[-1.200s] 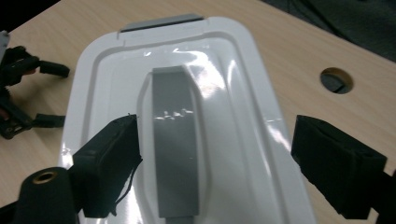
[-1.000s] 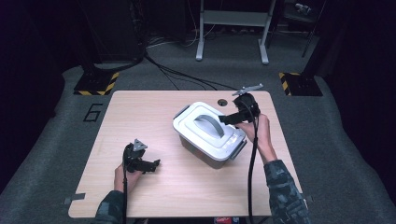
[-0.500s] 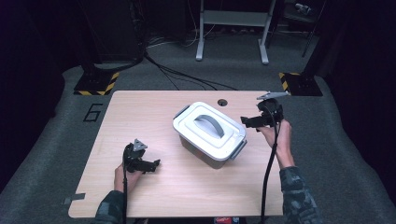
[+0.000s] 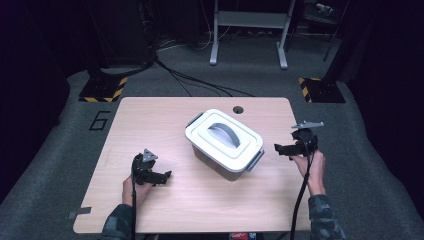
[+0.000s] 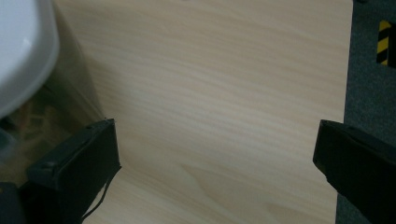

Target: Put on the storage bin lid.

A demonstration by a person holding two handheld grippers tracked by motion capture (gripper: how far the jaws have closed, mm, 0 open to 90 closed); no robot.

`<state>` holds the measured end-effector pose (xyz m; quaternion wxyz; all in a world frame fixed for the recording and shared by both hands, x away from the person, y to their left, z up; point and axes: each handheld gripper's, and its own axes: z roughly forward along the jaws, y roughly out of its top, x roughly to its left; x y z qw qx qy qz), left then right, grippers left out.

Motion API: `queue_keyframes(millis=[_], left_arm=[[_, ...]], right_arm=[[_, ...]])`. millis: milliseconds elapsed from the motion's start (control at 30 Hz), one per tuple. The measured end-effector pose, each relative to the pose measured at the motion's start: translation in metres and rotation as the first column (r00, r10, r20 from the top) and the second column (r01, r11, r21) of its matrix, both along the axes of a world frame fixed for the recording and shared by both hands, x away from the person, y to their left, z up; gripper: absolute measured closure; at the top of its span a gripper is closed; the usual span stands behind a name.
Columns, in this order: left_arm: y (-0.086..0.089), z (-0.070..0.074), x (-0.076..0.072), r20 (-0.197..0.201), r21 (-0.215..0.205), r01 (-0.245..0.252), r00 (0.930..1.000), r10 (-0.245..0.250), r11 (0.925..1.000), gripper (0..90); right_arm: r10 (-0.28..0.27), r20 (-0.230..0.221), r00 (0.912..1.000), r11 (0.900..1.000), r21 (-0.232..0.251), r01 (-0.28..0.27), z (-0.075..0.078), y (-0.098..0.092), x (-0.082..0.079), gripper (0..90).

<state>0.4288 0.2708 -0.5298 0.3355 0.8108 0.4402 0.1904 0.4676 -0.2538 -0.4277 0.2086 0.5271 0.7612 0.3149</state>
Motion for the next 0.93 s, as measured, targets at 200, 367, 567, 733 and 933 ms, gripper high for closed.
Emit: queue_keyframes(millis=[200,367,567,733,933], left_arm=[[0.0,0.0,0.0,0.0,0.0,0.0,1.0,0.0,1.0,0.6],[0.0,0.0,0.0,0.0,0.0,0.0,1.0,0.0,1.0,0.6],[0.0,0.0,0.0,0.0,0.001,0.0,1.0,0.0,1.0,0.6],[0.0,0.0,0.0,0.003,-0.004,-0.004,1.0,0.004,1.0,0.6],[0.0,0.0,0.0,0.0,0.0,-0.002,1.0,0.002,1.0,0.6]], right_arm=[[-0.013,-0.06,0.9981,1.0,-0.01,0.013,-0.049,-0.006,-0.01,0.0],[-0.02,-0.083,0.9963,1.0,0.005,0.021,-0.08,-0.007,-0.018,0.0],[-0.034,-0.043,0.9985,0.999,-0.013,0.033,-0.095,-0.005,-0.022,0.0],[-0.028,0.025,0.9993,1.0,0.003,0.028,-0.101,-0.006,-0.029,0.0],[-0.029,0.022,0.9993,1.0,0.003,0.029,-0.101,-0.006,-0.029,0.0]])
